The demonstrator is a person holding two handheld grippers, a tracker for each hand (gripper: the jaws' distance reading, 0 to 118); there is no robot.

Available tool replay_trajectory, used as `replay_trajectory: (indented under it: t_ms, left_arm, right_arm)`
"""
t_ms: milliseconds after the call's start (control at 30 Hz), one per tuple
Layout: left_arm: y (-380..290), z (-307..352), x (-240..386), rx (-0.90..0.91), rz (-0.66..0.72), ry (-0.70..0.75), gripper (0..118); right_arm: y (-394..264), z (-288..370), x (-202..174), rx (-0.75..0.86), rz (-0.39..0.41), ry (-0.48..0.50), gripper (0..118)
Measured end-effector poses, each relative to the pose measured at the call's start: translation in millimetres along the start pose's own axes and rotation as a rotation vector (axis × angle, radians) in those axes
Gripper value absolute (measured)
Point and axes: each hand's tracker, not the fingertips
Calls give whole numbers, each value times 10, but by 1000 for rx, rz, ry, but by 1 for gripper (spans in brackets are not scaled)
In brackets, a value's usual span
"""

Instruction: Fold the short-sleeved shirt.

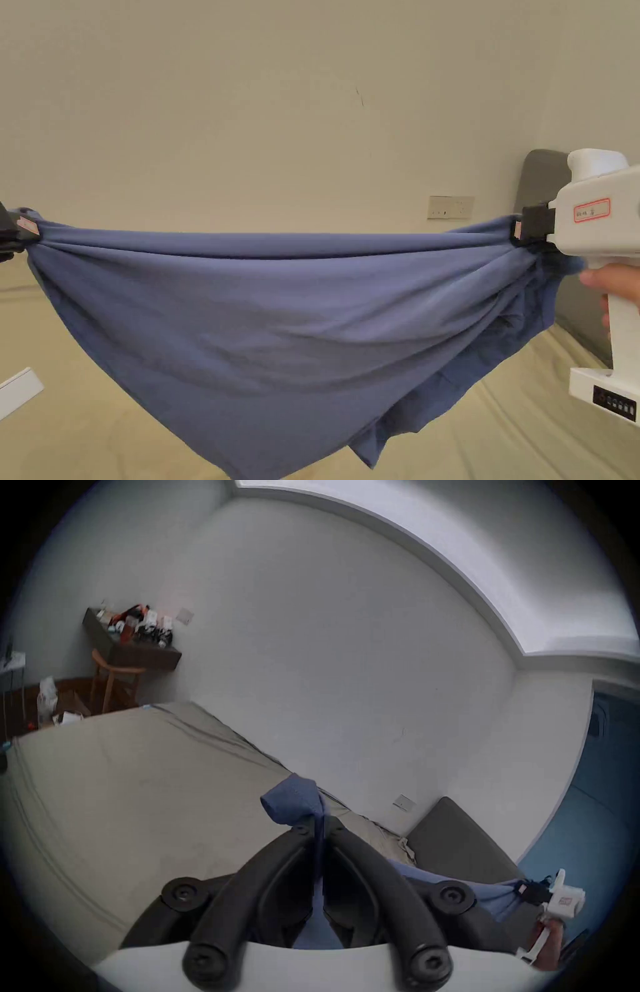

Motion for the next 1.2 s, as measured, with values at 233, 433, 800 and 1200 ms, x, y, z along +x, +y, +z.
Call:
replay_trajectory:
  t_ms: [233, 433, 800, 1200]
  left_arm:
    - [229, -480, 45, -14, -54, 12, 0]
    - [-75, -827, -200, -102, -77, 52, 0]
    - [-1444, -565, -1058, -435, -128, 132, 0]
    - [-2298, 599, -1706, -710, -56, 135, 0]
  right_arm:
    - [221, -617, -13, -105, -6, -11, 10]
    - [-173, -963, -25, -125, 6, -4, 10]
    - [-2193, -886, 154, -319, -48, 70, 10]
    - [-3660, 199, 245, -565, -115, 99, 10]
